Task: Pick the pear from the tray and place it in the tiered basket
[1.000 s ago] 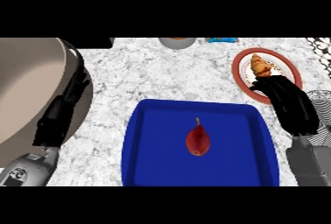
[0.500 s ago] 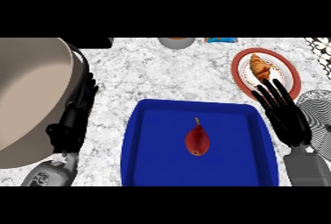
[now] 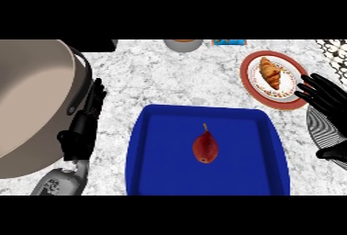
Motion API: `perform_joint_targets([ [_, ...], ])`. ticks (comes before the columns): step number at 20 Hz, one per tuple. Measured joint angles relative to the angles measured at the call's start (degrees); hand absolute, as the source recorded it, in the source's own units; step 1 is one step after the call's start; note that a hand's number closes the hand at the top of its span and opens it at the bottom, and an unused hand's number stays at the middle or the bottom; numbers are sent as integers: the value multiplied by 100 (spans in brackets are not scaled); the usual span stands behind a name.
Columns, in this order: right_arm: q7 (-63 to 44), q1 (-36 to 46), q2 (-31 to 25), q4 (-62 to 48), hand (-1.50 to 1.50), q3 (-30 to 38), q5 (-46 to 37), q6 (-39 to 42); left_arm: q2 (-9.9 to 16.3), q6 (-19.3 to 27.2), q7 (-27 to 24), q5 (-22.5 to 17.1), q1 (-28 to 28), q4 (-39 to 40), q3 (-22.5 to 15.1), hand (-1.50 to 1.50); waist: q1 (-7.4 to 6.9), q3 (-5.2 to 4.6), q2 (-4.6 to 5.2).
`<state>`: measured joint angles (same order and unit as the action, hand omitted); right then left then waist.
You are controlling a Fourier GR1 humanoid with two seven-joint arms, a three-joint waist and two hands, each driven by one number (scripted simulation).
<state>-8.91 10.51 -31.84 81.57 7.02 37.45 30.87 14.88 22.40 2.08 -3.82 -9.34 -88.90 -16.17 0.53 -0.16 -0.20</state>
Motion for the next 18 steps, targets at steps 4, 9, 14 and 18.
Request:
perform_joint_targets([
  [4,-343,367,-728,643,-150,-344,-854,196,-61,-8,17,22,-57,36,-37,0,-44,-4,-6],
  [9,-1183,966,-1128,1404,-150,-977,-1617,148,-58,-72,16,18,-84,55,-7,0,-114,-4,0],
  [14,-2483,1794,-959,1754,-150,-1670,-1770,40,-141,-112,-67,53,-97,124,30,0,-135,1,12],
  [18,-3293,2347,-554,1727,-150,-1952,-1765,20,-237,-155,-85,131,-156,221,99,0,-116,6,18],
])
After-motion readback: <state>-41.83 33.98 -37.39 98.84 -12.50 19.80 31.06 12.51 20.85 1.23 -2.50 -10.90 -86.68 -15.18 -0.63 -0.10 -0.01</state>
